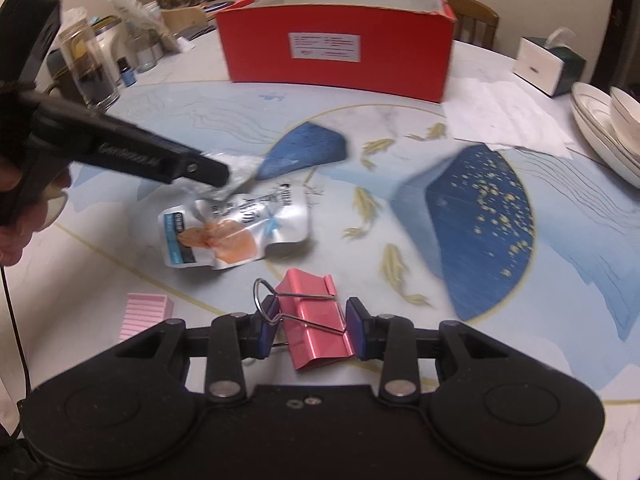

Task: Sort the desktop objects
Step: 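Carry the cotton-pad bag and pink binder clip over the red box with both tools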

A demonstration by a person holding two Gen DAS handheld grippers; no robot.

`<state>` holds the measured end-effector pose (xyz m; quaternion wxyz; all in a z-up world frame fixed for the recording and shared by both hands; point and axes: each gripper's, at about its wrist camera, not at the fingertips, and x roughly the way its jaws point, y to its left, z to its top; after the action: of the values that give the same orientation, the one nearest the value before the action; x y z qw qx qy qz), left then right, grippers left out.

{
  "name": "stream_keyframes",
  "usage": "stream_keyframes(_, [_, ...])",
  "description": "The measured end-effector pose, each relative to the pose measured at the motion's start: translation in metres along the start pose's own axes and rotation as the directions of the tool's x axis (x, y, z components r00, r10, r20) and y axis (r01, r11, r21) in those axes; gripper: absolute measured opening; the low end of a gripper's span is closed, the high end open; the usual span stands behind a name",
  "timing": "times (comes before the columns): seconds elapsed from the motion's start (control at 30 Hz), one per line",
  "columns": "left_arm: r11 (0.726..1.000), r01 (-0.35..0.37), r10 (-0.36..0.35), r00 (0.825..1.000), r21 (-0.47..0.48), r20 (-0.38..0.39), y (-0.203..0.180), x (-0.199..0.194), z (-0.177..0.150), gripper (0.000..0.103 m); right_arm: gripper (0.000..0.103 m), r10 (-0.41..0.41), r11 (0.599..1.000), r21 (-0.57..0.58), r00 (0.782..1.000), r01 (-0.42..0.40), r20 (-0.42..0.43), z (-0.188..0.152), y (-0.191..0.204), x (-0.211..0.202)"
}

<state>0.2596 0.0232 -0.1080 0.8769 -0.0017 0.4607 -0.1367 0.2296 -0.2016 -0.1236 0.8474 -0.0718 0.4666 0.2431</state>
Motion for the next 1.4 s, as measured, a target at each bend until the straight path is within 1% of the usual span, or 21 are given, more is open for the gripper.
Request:
stream_keyframes(0.17, [1.000, 0.006, -0.006, 1.000, -0.024, 0.018, 0.002, -0.010, -0.001, 0.030, 0.035, -0.001, 0.999, 0.044, 1.000, 0.001, 0.016, -0.001, -0.012, -0.012])
stream_keyframes(0.27, [1.000, 0.005, -0.004, 1.000, -0.022, 0.031, 0.001, -0.019, -0.001, 0.030, 0.035, 0.002, 0.998, 0.067, 1.000, -0.004, 0.031, 0.001, -0.018, -0.020])
stream_keyframes(0.37, [1.000, -0.014, 0.014, 1.000, -0.024, 0.019, -0.001, -0.024, 0.001, 0.030, 0.035, -0.002, 0.997, 0.079, 0.999, -0.001, 0.041, 0.004, -0.022, -0.026])
stream_keyframes(0.47, [1.000, -0.015, 0.015, 1.000, -0.024, 0.023, -0.003, -0.031, 0.002, 0.030, 0.035, 0.001, 0.995, 0.095, 0.999, -0.006, 0.050, 0.006, -0.026, -0.031])
stream_keyframes(0.7, [0.999, -0.023, 0.025, 0.999, -0.037, 0.047, -0.008, -0.048, 0.009, 0.030, 0.035, 0.020, 0.991, 0.131, 0.996, -0.031, 0.084, 0.019, -0.033, -0.044])
stream_keyframes(0.9, [0.999, -0.044, 0.045, 0.997, -0.024, 0.069, -0.013, -0.058, 0.025, 0.030, 0.035, 0.044, 0.986, 0.157, 0.992, -0.062, 0.115, 0.041, -0.037, -0.053])
stream_keyframes(1.0, [0.999, -0.043, 0.044, 0.996, -0.014, 0.077, -0.017, -0.062, 0.034, 0.030, 0.035, 0.056, 0.982, 0.172, 0.989, -0.079, 0.133, 0.055, -0.040, -0.057])
stream_keyframes(1.2, [1.000, -0.021, 0.021, 0.995, -0.009, 0.097, -0.018, -0.066, 0.052, 0.030, 0.035, 0.069, 0.973, 0.207, 0.982, -0.106, 0.178, 0.085, -0.048, -0.063])
stream_keyframes(1.4, [1.000, -0.013, 0.012, 0.991, 0.012, 0.131, -0.017, -0.067, 0.078, 0.030, 0.035, 0.090, 0.971, 0.197, 0.971, -0.136, 0.223, 0.120, -0.051, -0.065])
